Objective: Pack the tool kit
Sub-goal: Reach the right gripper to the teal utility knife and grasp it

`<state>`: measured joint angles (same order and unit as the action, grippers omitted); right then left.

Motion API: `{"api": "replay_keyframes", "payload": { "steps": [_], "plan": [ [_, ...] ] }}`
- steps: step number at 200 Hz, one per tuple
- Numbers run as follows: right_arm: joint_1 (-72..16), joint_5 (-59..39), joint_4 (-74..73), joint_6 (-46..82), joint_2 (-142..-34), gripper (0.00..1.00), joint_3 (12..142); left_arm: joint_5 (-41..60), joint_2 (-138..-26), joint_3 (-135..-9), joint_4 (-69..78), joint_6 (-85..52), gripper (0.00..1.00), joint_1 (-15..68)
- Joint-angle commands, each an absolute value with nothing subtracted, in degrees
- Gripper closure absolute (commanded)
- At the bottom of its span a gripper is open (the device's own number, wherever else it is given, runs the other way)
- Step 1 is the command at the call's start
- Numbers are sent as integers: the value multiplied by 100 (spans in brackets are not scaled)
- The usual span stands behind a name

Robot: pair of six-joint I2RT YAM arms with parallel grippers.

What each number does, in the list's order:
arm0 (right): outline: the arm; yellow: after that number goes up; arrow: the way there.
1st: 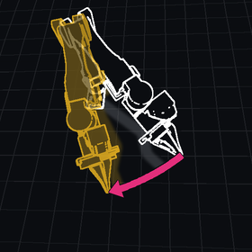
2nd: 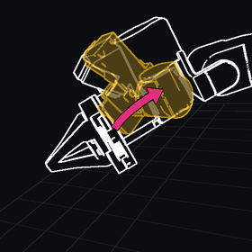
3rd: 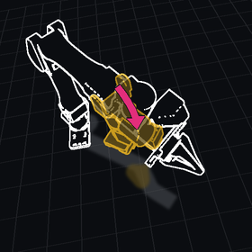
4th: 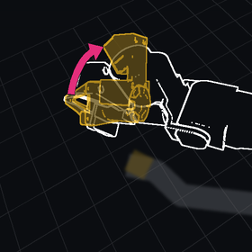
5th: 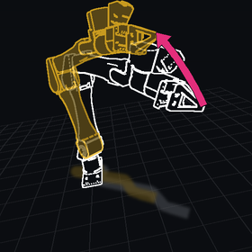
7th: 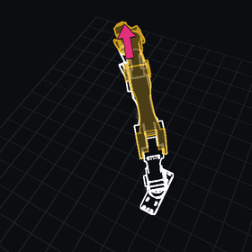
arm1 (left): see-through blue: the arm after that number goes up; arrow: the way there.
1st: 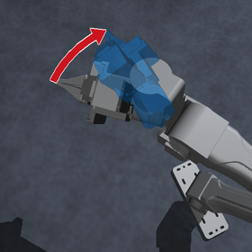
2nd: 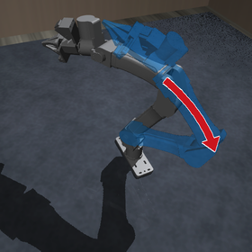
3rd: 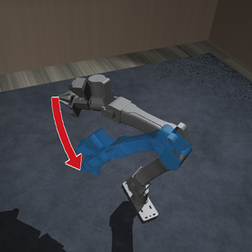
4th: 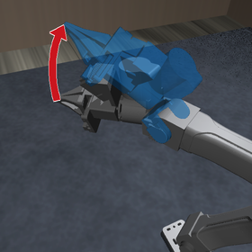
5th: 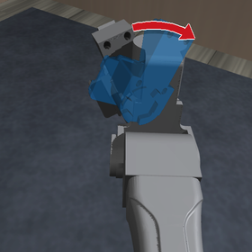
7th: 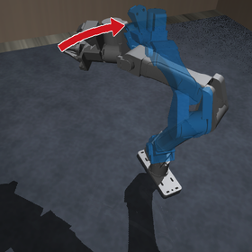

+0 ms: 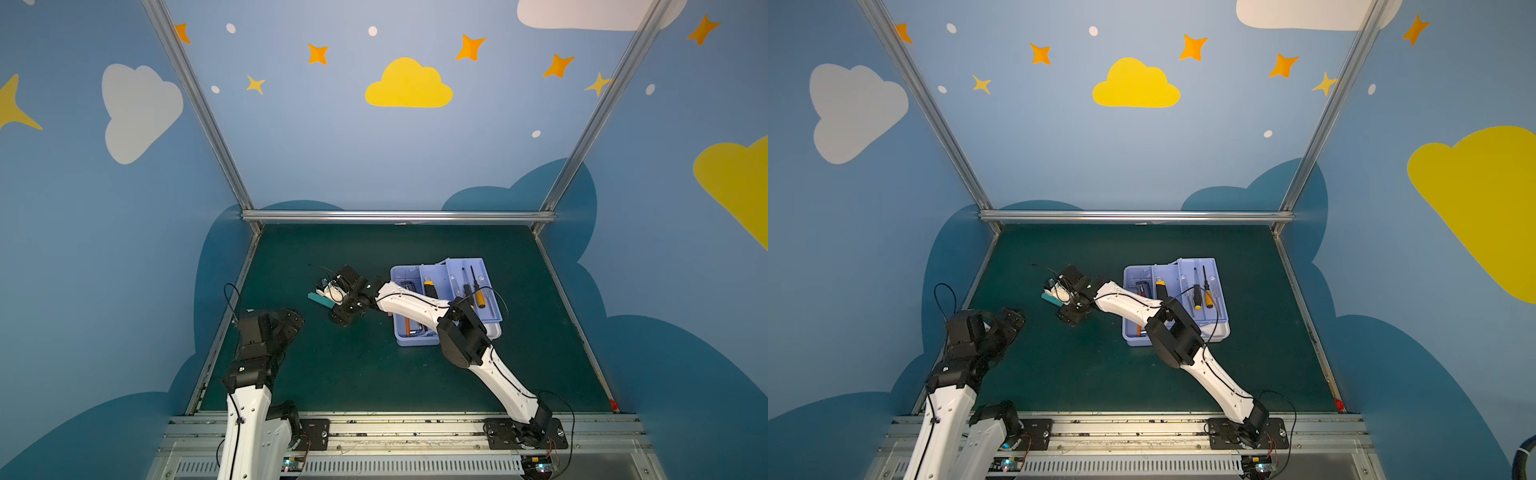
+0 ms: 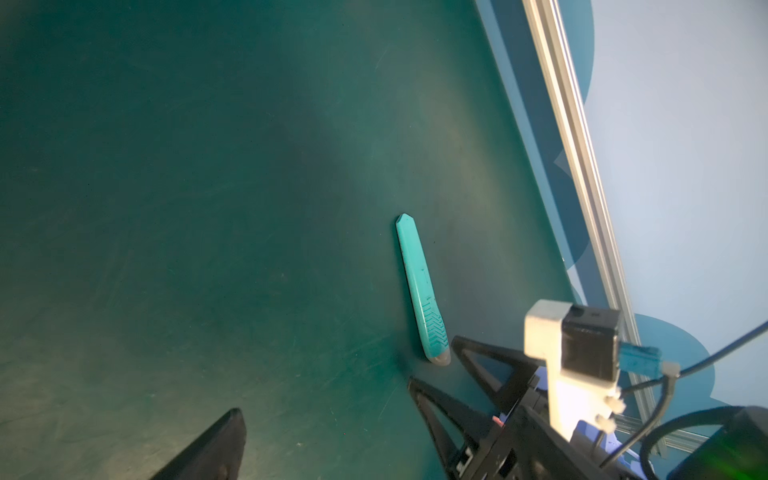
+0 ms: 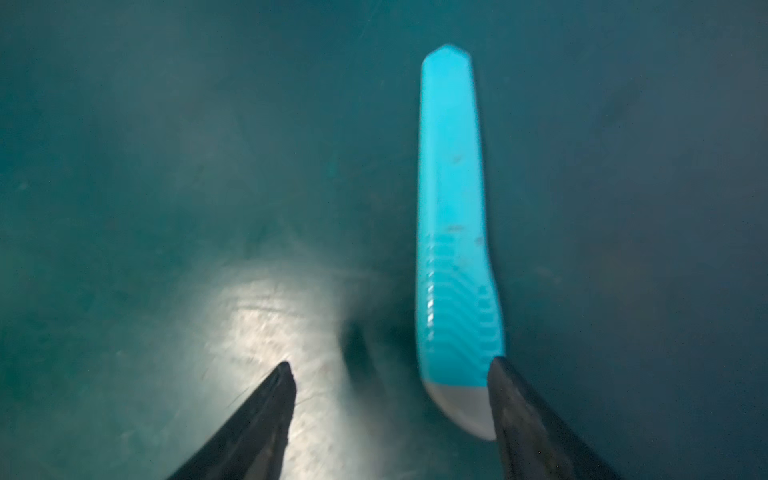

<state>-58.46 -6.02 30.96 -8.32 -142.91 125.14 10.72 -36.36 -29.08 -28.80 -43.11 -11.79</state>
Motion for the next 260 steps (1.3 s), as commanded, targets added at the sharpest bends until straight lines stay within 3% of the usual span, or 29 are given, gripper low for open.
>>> {"api": "replay_keyframes", "payload": {
  "steps": [1,47,100,131,155,176,196,223,260],
  "plan": [
    [-5871,-338,2820,-1032,-14441,26,12768,1077,-3543,-2988,-3033,-4235,0,-1204],
    [-5871,-389,3142,-1003,-14952,25,13306,1163,-3520,-2888,-2956,-4292,0,-1213],
    [-5831,-251,3668,-729,-15552,18,14194,1150,-3473,-2858,-3032,-4264,0,-1213],
    [-5802,-364,3861,-747,-15642,19,14269,1140,-3427,-2832,-3011,-4283,0,-1213],
    [-5783,-551,4027,-774,-15688,30,14287,1175,-3443,-2811,-2954,-4305,0,-1213],
    [-5809,-585,4121,-771,-15721,47,14281,1176,-3439,-2795,-2929,-4303,0,-1213],
    [-5836,-519,4134,-774,-15759,47,14290,1178,-3450,-2791,-2918,-4301,0,-1213],
    [-5836,-362,4148,-721,-15762,61,14292,1178,-3445,-2795,-2946,-4284,0,-1213],
    [-5841,-190,4171,-599,-15542,88,14250,1177,-3454,-2813,-2966,-4251,1,-1211]
  ]
}}
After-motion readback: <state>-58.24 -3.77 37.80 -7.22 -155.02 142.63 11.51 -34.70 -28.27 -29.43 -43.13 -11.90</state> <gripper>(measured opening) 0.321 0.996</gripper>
